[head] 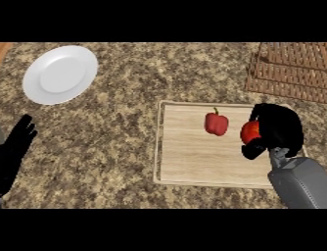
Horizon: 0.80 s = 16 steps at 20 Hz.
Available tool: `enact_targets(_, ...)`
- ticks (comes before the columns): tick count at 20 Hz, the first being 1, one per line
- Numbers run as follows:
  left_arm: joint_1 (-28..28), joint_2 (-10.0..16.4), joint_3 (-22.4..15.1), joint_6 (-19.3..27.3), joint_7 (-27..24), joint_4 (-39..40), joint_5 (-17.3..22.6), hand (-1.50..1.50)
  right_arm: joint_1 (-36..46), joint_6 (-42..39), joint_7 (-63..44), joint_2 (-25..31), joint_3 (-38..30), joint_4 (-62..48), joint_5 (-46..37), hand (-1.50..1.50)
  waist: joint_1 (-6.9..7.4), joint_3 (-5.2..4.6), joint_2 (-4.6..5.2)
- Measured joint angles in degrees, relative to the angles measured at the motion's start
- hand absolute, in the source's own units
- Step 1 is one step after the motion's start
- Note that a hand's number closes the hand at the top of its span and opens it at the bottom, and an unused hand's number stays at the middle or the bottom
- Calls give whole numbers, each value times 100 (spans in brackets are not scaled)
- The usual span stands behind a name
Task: Pick the tomato from the tray and place it in the tiered shelf
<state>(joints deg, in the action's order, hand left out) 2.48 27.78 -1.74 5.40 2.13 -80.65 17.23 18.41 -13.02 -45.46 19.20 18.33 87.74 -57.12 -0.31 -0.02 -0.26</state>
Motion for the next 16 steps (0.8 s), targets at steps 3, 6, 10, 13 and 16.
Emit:
enact_targets(3,4,-32,12,32,-15,50,-24,0,-178,94,1243,481,-6,448,447,150,-61,8,-1)
enact_targets(6,8,-17,27,55,61,-40,-43,0,-368,123,2254,1036,-485,839,1050,150,-83,10,-4)
enact_targets(10,108,-17,96,-1,24,-80,-36,0,-744,-74,3018,1581,-1422,1367,1985,150,-96,6,-9)
enact_targets(13,126,-47,118,-8,0,-49,-72,0,-913,-369,3185,1701,-2113,1729,2813,150,-107,4,-10)
enact_targets(16,116,-109,118,13,-14,-8,-115,0,-1078,-684,3039,1707,-2777,2166,3655,150,-137,1,-16)
